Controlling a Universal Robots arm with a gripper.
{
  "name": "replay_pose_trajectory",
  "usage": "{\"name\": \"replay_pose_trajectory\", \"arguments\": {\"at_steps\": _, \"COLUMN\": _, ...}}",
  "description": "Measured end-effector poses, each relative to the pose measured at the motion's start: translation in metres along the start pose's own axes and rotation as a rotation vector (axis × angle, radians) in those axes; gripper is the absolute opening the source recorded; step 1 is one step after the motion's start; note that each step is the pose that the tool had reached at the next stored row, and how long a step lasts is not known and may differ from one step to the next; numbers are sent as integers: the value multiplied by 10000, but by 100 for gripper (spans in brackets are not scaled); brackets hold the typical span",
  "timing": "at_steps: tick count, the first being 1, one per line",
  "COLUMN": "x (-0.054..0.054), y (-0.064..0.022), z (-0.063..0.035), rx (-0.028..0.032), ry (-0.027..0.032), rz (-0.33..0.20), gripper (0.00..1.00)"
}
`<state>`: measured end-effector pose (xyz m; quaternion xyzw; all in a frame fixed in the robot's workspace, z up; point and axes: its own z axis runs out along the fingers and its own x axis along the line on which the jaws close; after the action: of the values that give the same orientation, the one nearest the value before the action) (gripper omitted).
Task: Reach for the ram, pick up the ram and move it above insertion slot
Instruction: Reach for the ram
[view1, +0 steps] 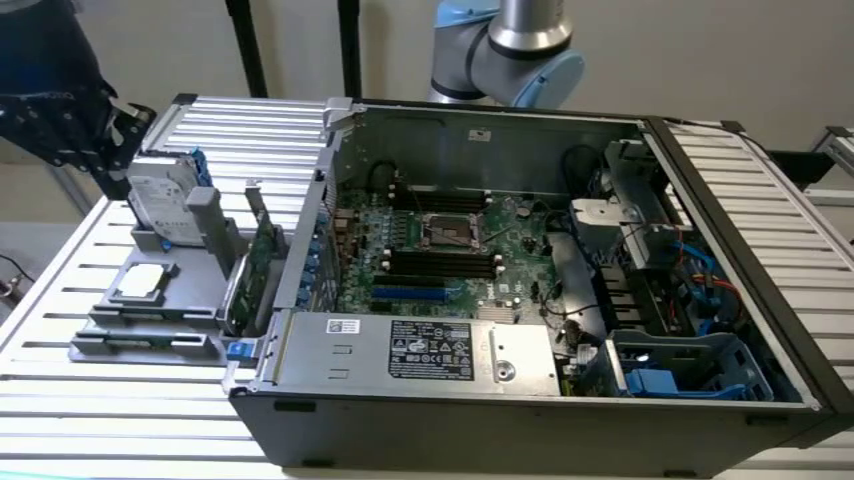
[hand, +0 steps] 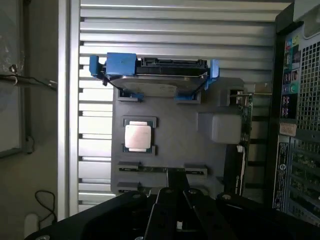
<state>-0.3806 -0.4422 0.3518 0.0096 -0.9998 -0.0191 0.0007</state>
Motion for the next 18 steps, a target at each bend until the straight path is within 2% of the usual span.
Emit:
{"name": "replay_pose_trajectory", "arguments": {"at_steps": 6, "x": -3, "y": -275, "z": 17, "rx": 5, "ry": 0, "rz": 0, "gripper": 10}}
{"name": "replay_pose_trajectory", "arguments": {"at_steps": 13, "x": -13, "y": -550, "z": 50, "rx": 32, "ry": 1, "rz": 0, "gripper": 10}}
{"name": "replay_pose_trajectory", "arguments": {"at_steps": 18, "x": -16, "y": -569, "z": 53, "rx": 35, "ry": 1, "rz": 1, "gripper": 10}}
